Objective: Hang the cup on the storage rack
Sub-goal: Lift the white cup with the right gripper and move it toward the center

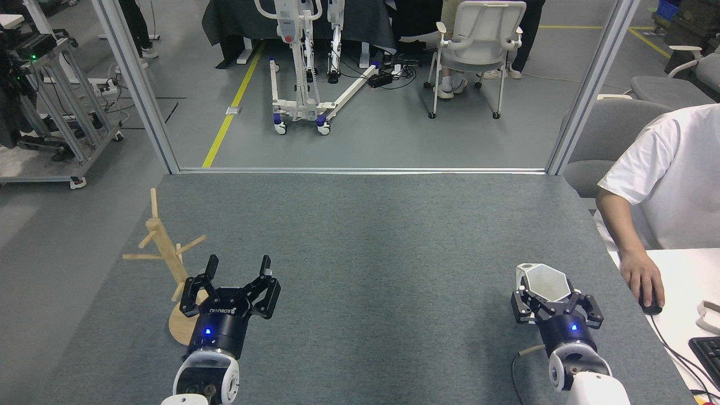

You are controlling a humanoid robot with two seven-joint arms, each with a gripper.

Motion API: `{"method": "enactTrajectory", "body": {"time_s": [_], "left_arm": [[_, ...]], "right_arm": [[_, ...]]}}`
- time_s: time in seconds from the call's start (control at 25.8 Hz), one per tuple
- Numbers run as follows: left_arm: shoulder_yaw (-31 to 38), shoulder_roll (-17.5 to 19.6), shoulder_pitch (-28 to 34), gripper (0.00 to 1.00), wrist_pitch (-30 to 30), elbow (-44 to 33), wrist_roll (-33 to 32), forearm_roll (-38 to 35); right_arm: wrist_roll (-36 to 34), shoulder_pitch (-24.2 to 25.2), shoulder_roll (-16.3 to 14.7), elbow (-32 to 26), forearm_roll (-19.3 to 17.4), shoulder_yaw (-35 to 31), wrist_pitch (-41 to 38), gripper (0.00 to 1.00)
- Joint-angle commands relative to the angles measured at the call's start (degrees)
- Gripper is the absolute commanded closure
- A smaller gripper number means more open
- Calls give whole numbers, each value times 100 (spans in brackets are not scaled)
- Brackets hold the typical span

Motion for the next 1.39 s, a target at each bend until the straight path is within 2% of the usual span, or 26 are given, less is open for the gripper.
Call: {"method": "enactTrajectory", "body": {"time_s": [0.0, 0.08, 0.19, 0.43, 0.58, 0.74, 0.89, 0.93, 1.01, 1.12, 1.24, 1.35], "left_arm": [[-26, 3, 11, 1, -14, 5, -37, 0], [-34, 38, -6, 1, -31, 32, -29, -53], [-114, 64, -24, 1, -49, 128, -37, -97], [-140, 56, -252, 1, -40, 489, -64, -97], [-140, 3, -358, 1, -40, 603, -64, -79], [-140, 3, -375, 1, -40, 559, -73, -62], [-140, -6, -367, 1, -49, 577, -73, -27], [-149, -6, -358, 1, -49, 585, -73, -27], [-158, -23, -358, 1, -49, 612, -73, -18], [-237, -85, -358, 1, -5, 612, -73, -27], [-245, -103, -358, 1, 4, 568, -64, -27], [-245, -94, -340, 1, -31, 541, -73, -27]], "right_arm": [[40, -265, -220, -38, -511, -8, -97, 66], [40, -432, -290, -47, -730, 1, -106, 66], [84, -590, -290, -223, -757, 1, -106, 66], [1165, -634, -194, -1392, -792, -25, -167, 64], [1270, -652, -71, -1664, -845, -16, -167, 64], [1903, -696, 0, -1963, -880, -16, -185, 64], [2545, -845, 70, -2376, -1328, -8, -150, 64], [2685, -845, 132, -2534, -1354, -8, -141, 64], [2896, -836, 448, -2965, -1346, 19, -123, 66], [3125, -863, 861, -3220, -1346, 80, -132, 67], [3415, -977, 914, -3281, -1328, 177, -123, 70], [3468, -1003, 923, -3422, -1310, 449, -53, 77]]}}
